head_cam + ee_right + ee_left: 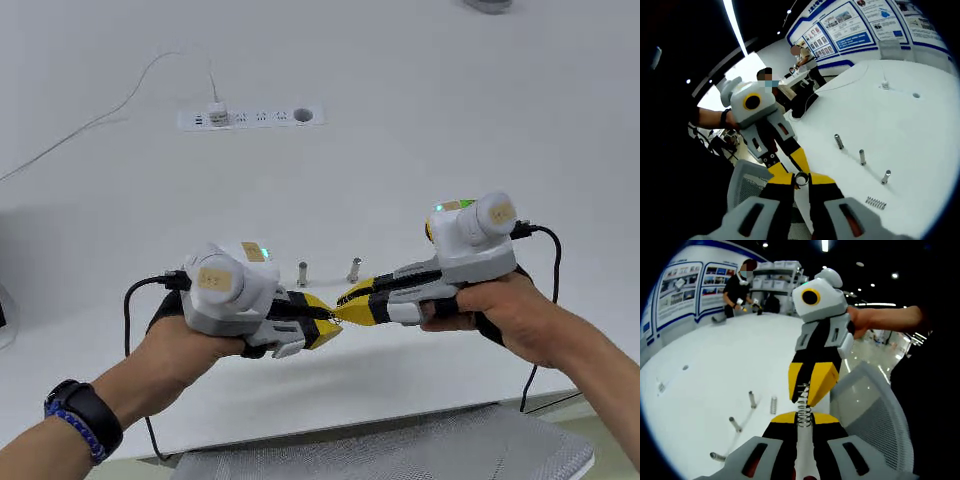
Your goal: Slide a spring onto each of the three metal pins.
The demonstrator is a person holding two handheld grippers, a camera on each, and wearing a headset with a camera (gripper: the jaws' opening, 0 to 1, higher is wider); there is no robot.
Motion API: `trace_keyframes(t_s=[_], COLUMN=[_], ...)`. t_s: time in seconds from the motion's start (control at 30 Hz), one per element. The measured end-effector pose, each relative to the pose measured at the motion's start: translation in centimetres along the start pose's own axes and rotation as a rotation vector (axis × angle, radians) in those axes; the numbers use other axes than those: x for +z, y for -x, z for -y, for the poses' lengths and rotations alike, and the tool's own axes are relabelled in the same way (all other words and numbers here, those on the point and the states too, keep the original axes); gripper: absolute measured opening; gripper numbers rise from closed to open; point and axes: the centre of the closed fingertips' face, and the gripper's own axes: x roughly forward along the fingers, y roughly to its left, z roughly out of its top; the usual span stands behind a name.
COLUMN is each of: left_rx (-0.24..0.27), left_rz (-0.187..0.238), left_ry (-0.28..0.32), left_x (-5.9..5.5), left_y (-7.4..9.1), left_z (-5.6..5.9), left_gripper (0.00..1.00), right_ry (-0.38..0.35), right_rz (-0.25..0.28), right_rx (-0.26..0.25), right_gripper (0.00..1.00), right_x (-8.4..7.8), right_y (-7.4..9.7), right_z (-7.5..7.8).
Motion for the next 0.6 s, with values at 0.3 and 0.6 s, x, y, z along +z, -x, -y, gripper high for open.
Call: trace_keyframes(t_s=[0.3,0.6], left_rx=[-0.043,-0.085], left_rz=[0.01,0.009], left_ry=[-0.041,-0.063], left_x=[0.9,0.6], left_y=[0.1,0.3], left_z=[0.6,1.5], left_gripper=[0.1,0.1], right_ry=[0.241,0.316], right_rz=[-0.166,-0.208], right_rx=[0.04,0.075], right_gripper=[0.13,0.13], right_x=[-0.7,-1.2], right_y=[0.0,-0.1], right_z=[-0.4,-1.0])
